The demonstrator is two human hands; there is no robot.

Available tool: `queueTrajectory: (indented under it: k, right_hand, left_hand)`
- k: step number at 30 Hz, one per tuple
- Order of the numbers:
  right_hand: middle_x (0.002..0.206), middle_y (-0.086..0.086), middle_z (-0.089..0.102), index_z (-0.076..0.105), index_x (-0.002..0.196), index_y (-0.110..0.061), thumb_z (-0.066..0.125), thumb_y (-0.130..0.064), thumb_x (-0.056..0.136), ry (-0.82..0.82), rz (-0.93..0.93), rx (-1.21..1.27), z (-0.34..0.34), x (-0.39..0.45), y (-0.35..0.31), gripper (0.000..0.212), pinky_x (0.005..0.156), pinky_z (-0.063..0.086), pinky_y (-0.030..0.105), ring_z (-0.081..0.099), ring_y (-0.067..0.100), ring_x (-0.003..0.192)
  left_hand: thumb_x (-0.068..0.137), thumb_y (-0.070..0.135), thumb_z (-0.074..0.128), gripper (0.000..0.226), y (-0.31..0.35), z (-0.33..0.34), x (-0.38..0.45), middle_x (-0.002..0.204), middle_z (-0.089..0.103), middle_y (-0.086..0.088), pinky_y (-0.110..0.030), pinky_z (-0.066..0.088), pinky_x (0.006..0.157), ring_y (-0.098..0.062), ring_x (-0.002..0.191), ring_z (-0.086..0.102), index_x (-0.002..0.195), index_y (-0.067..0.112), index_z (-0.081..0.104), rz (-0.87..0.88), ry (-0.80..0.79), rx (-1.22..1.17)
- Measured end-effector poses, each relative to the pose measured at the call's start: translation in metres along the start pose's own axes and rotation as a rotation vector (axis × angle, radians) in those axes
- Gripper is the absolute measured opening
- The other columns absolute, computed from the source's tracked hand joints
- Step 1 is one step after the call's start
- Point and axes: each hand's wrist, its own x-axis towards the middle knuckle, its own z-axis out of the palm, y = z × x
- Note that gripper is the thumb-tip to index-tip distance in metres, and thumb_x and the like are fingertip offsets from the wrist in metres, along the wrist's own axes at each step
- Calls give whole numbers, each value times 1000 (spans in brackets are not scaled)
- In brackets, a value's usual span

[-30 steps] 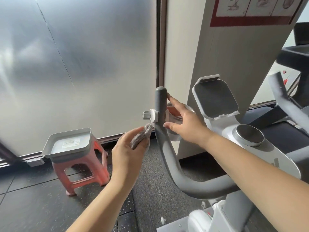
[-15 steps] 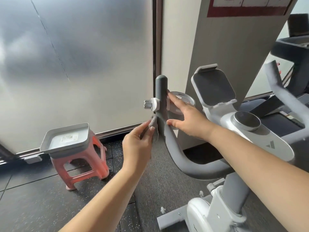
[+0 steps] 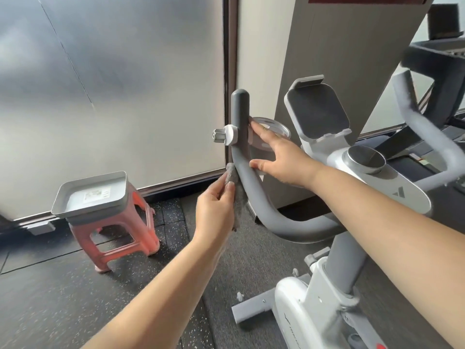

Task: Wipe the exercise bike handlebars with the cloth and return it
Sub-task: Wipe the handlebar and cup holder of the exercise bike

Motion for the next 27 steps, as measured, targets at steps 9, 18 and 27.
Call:
queueTrajectory:
  k: [9, 18, 27]
  right_hand:
    - [155, -3, 27, 13, 148, -38, 63, -32, 87, 9, -41, 24, 3, 2, 9, 80, 118, 20, 41, 26, 21, 143]
    - [149, 0, 34, 45, 135, -39, 65, -21, 87, -67, -124, -129, -32, -35, 27, 55, 111, 18, 26, 28, 18, 139]
    - [98, -10, 71, 72, 99, -26, 58, -2, 88, -213, -56, -4, -72, -97, 65, 31, 76, 43, -2, 62, -9, 89]
  left_hand:
    - [98, 14, 41, 30, -14, 19, -59, 93, 72, -11, -36, 44, 73, -21, 78, 60, 109, 24, 68, -131, -73, -134]
    - [98, 7, 37, 36, 2, 26, -63, 95, 71, -4, -25, 51, 64, -13, 74, 62, 125, 20, 56, -91, 20, -276]
    - [96, 6, 42, 35, -30, 64, -127, 101, 71, -8, -41, 45, 82, -21, 86, 59, 113, 28, 63, -58, 13, -182]
